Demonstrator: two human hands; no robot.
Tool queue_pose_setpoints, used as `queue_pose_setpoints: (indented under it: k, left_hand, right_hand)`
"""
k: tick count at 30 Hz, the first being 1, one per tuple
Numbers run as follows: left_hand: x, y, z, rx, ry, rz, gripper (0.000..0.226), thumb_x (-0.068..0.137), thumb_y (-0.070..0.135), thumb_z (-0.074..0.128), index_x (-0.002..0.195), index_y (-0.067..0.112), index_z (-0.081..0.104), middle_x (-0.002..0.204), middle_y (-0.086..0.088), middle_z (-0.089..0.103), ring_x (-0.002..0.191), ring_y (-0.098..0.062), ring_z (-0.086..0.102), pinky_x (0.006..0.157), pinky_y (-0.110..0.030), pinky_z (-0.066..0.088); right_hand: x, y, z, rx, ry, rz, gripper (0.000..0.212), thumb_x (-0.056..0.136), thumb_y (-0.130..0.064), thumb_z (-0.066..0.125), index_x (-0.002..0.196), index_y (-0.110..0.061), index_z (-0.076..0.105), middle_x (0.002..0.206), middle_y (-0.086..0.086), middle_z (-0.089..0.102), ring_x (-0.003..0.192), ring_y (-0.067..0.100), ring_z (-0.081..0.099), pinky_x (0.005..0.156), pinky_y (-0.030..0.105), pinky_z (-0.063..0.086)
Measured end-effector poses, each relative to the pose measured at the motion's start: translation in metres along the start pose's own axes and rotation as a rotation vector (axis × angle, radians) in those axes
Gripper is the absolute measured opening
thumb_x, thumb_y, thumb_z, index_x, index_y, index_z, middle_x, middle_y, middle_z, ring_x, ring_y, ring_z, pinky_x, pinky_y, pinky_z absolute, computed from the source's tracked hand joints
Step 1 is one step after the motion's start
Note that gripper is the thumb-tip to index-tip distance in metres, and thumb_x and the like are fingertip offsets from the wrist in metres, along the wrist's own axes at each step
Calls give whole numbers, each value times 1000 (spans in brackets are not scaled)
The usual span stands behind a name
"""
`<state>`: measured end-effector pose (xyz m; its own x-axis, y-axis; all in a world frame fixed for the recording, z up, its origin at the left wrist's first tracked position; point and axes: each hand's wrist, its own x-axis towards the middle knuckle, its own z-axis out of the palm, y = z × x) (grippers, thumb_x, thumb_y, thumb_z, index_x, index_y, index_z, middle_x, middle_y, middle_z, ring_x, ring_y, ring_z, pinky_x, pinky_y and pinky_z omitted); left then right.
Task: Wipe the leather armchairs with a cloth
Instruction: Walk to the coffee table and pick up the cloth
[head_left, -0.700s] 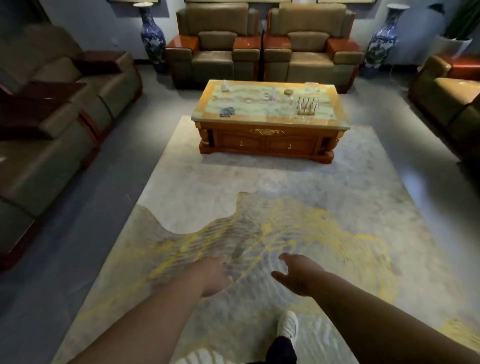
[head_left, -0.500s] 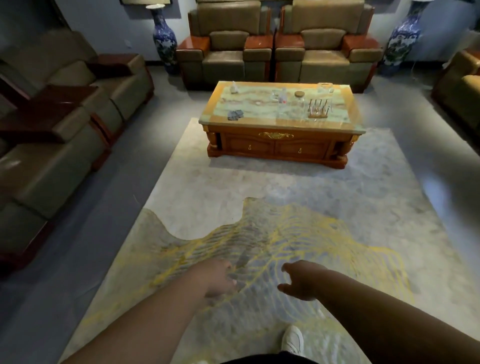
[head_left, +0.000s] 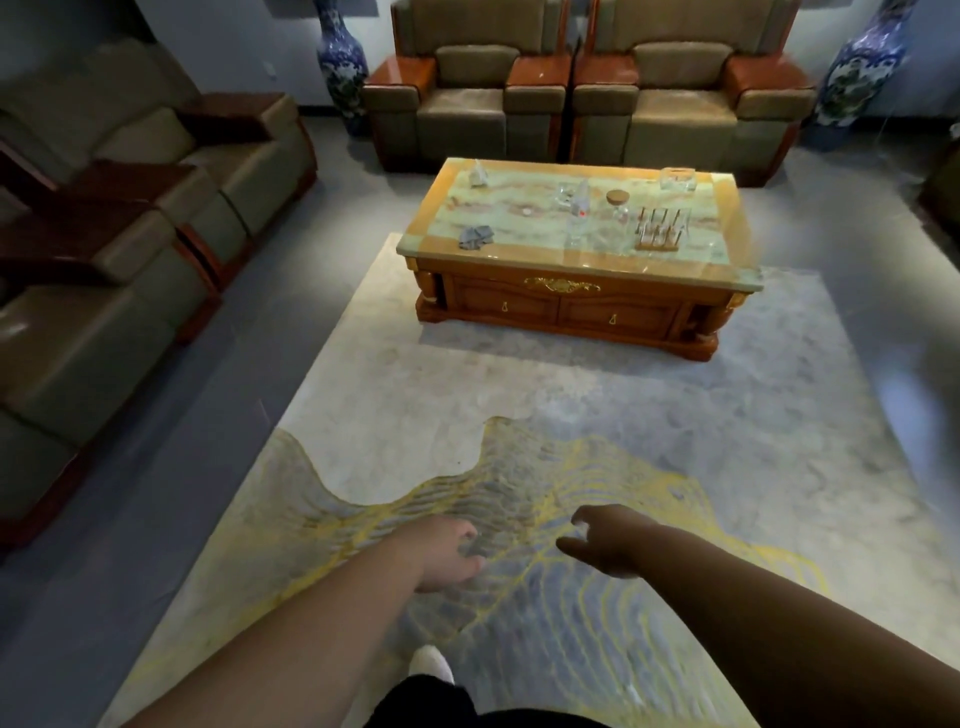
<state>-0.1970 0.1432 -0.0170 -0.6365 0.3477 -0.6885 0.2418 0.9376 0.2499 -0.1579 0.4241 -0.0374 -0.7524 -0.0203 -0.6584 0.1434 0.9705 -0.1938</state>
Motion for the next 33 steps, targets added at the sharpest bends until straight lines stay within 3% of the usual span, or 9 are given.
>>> queue_pose_setpoints:
  k: [9,15,19,25,33]
  left_hand:
    - [120,-71,-96,52,-74,-9,73,95,66,56,156,26,49,157,-2,53,141,-23,53,111,-34,43]
    - [175,-106,-176,38,-55,21,71,96,70,52,154,28,50,155,-2,55,137,-26,55,112,-39,46]
    - [206,-144,-230,5,-71,6,66,103,63,48,159,28,43,160,-1,49,141,-26,52,112,-40,45]
    - [244,-186,-282,-53,-105,-45,65,106,59,47,161,25,39,163,-3,45,144,-27,49,115,-40,43]
    - [297,-213,-328,-135,-131,-93,65,104,59,51,159,25,43,160,-3,48,140,-26,52,112,-39,46]
  right_hand:
    - [117,-28,-64,20,-94,26,81,88,-83,44,146,-28,48,131,-1,69,130,25,57,104,35,47]
    - [188,-68,-140,179,-12,94,81,83,-87,50,142,-32,55,130,-3,68,121,22,63,101,35,49]
    - [235,-100,-183,252,34,104,82,83,-86,50,144,-32,52,130,-4,69,119,19,65,103,35,51]
    - [277,-135,-205,141,-35,70,82,82,-87,48,146,-35,49,132,-4,68,120,20,64,99,33,50]
    - [350,-145,-249,58,-111,28,80,91,-76,53,155,-29,41,150,3,56,135,26,54,108,34,45]
